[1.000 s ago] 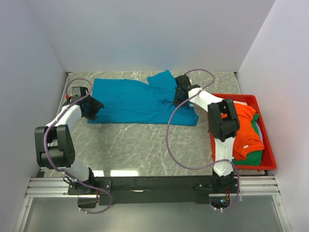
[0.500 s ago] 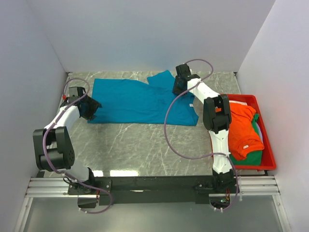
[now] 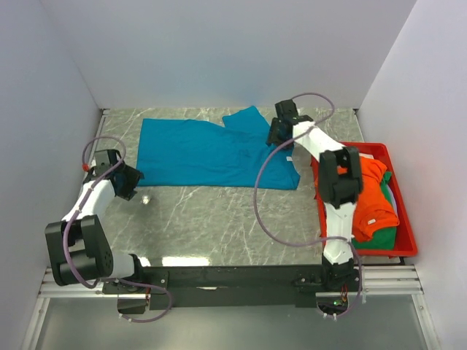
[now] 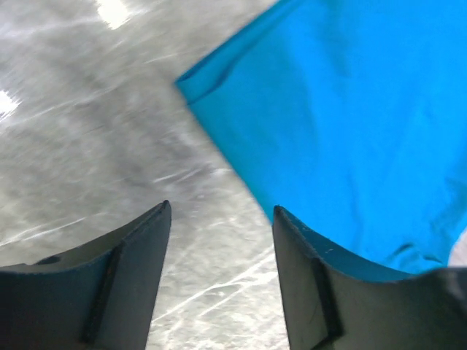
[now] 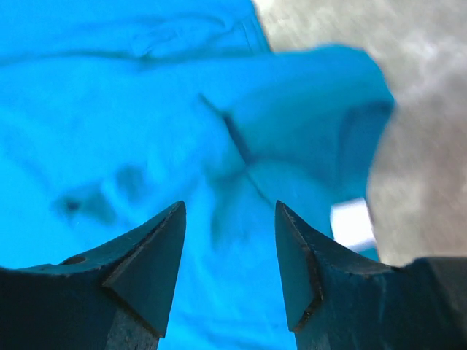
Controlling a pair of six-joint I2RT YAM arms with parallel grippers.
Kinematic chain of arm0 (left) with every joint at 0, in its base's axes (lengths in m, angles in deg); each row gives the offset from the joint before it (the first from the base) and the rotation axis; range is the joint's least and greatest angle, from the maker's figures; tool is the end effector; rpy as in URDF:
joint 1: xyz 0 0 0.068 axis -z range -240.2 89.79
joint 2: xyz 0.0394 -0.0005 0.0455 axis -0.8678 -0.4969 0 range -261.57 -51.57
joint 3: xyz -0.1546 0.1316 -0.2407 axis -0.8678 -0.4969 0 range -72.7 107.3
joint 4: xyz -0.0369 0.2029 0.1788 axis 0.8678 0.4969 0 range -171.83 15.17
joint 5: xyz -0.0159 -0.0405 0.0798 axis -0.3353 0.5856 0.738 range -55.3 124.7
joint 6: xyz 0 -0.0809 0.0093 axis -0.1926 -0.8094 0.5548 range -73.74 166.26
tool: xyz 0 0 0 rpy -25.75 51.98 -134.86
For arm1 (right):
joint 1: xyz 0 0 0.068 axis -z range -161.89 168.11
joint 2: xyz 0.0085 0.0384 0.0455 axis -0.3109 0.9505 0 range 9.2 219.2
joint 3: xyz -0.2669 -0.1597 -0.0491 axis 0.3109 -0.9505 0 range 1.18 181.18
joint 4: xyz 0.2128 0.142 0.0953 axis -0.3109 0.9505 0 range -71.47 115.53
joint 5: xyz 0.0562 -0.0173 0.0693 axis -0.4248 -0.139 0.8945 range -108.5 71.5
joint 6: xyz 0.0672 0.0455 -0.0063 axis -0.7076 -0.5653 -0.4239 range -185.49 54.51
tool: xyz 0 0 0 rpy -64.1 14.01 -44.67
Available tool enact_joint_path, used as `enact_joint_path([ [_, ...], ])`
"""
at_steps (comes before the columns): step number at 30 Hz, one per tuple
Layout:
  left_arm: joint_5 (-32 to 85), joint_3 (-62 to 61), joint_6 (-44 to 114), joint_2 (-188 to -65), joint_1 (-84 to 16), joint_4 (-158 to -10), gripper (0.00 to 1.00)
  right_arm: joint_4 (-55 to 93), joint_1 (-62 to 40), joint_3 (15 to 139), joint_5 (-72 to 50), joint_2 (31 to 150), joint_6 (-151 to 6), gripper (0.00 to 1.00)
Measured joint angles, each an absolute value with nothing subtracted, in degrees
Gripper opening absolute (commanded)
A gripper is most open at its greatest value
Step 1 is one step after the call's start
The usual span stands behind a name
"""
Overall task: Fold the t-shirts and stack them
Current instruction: Fold the tshirt
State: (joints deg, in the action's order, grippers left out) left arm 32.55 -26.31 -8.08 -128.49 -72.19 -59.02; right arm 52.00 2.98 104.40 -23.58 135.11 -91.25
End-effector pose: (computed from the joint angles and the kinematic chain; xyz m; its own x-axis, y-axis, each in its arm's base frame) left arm 0.2831 0.0575 0.2179 -0.3067 -0.8951 -0.3236 -0.7458 0.4372 -0.5027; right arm 0.5240 0.1351 0.1986 -0.8144 0.2283 -0.5335 0.1571 0.9718 0.1759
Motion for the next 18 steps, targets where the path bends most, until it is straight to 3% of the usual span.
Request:
enact_joint_path([
  [10, 34.6, -30.2, -11.5, -131.4, -72.6, -61.6, 0.57, 36.4, 3.8, 66.4, -18.4, 100.3, -98.4, 0.59],
  [18, 37.6, -28.3, -14.7, -138.6, -72.8, -64.9, 0.53, 28.7, 3.2, 46.3, -16.3, 90.1, -103.6, 0.59],
])
